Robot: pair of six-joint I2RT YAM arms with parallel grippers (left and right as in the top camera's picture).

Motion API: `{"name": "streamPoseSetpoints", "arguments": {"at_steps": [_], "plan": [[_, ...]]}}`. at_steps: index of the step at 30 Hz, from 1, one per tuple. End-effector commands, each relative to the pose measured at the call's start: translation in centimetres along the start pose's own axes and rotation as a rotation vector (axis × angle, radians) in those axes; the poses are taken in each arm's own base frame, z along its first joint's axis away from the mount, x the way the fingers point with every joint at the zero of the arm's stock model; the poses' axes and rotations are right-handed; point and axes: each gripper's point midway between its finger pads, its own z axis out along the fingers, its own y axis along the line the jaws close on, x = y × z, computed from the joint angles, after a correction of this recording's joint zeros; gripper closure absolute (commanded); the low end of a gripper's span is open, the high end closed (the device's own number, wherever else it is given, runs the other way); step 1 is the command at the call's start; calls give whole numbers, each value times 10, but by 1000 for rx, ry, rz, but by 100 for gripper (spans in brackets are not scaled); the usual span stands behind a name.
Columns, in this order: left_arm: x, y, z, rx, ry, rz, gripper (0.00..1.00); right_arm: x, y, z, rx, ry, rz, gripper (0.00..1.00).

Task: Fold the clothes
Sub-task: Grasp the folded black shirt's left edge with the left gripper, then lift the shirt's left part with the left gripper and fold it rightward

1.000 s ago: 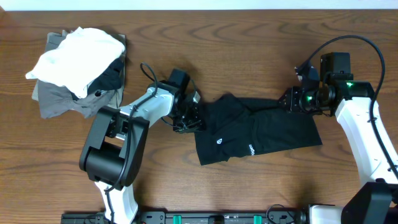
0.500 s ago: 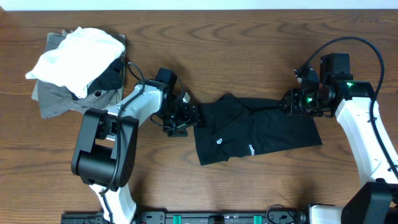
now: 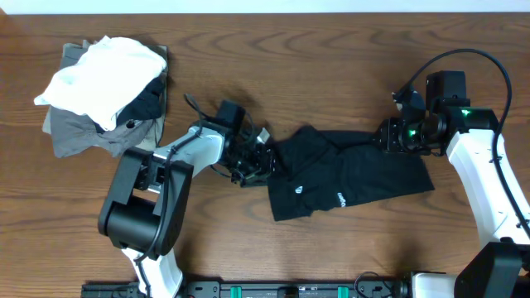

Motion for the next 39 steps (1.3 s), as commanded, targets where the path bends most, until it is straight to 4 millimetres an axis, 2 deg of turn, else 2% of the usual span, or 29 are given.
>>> {"name": "streamPoseSetpoints", "arguments": {"at_steps": [1, 6, 9, 12, 16, 20, 21, 22, 26, 30, 32, 35, 39], "plan": [[2, 11, 7, -34, 7, -30, 58, -3, 0, -4, 2, -16, -19, 64], [-3, 8, 7, -21, -9, -15, 75, -3, 0, -4, 2, -16, -19, 64], [-5, 2, 5, 18, -9, -4, 90, -3, 0, -4, 2, -17, -19, 64], [-11, 4, -2, 37, -25, -14, 94, -3, 0, -4, 3, -14, -18, 65], [-27, 11, -31, 57, -96, -58, 94, -2, 0, -4, 4, -10, -17, 64], [-40, 15, -74, 74, -188, -51, 94, -2, 0, -4, 7, -11, -17, 64], [-42, 14, -91, 76, -221, -46, 94, -2, 0, -4, 7, -12, -17, 64], [-43, 13, -98, 77, -234, -44, 94, -2, 0, -4, 7, -12, -17, 64], [-47, -7, -141, 80, -308, 16, 94, -3, 0, -4, 6, -14, -18, 63], [-47, -48, -178, 61, -381, 129, 94, 0, -1, -4, 8, -4, -9, 63], [-45, -65, -190, 12, -417, 178, 94, 4, -5, -3, 28, 9, 12, 63], [-40, -82, -194, -76, -445, 239, 94, 12, -14, 4, 62, 34, 39, 64], [-33, -94, -176, -139, -415, 294, 94, 22, -9, 28, -7, 54, 35, 71]]}}
